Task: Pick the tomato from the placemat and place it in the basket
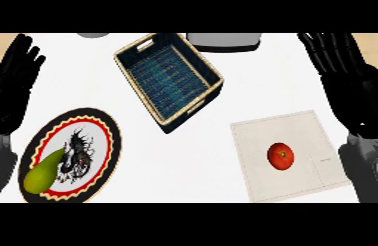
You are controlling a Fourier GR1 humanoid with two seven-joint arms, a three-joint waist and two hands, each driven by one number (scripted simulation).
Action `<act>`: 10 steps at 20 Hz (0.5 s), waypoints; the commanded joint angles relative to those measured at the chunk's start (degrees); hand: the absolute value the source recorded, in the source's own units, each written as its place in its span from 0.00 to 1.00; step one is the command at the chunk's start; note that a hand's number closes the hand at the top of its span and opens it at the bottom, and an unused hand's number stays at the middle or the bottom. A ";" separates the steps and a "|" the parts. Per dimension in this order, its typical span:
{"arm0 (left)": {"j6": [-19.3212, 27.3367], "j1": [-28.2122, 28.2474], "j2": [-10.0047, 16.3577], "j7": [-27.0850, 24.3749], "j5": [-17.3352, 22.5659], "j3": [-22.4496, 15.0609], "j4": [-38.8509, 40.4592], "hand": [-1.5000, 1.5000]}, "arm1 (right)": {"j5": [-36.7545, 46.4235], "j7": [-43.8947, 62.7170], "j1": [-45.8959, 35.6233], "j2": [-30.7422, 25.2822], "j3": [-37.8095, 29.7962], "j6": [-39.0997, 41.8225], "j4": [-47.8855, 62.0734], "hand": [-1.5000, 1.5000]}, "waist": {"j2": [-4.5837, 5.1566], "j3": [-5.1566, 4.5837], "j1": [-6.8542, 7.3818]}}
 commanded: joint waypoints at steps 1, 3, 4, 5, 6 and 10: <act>-1.46 0.40 -1.58 -0.59 -0.60 -1.76 2.37 0.50 | -4.33 -3.19 2.17 0.06 0.57 7.54 4.57 1.00 | -0.18 2.08 1.62; -0.83 0.20 -1.45 0.50 -3.02 -4.44 3.05 0.50 | -10.28 -7.16 4.11 2.32 2.54 15.78 11.70 1.00 | 1.33 2.41 2.82; -1.21 1.30 -1.49 1.17 -3.54 -5.73 3.28 0.50 | -13.66 -6.70 5.07 1.73 3.55 20.82 12.47 1.00 | 1.86 2.60 3.23; -1.91 1.70 -0.24 1.62 -3.97 -5.82 3.45 0.50 | -16.12 -6.06 6.10 1.70 4.41 24.26 14.26 1.00 | 2.59 2.84 4.24; -1.99 2.55 -0.76 1.31 -5.13 -7.53 3.57 0.50 | -17.51 -6.05 7.11 2.14 5.76 27.16 15.87 1.00 | 3.46 3.05 4.86; -0.99 5.63 -3.29 2.15 -6.03 -9.77 7.12 0.50 | -20.73 -23.89 12.53 5.53 6.71 42.54 8.36 0.00 | 0.34 2.58 0.52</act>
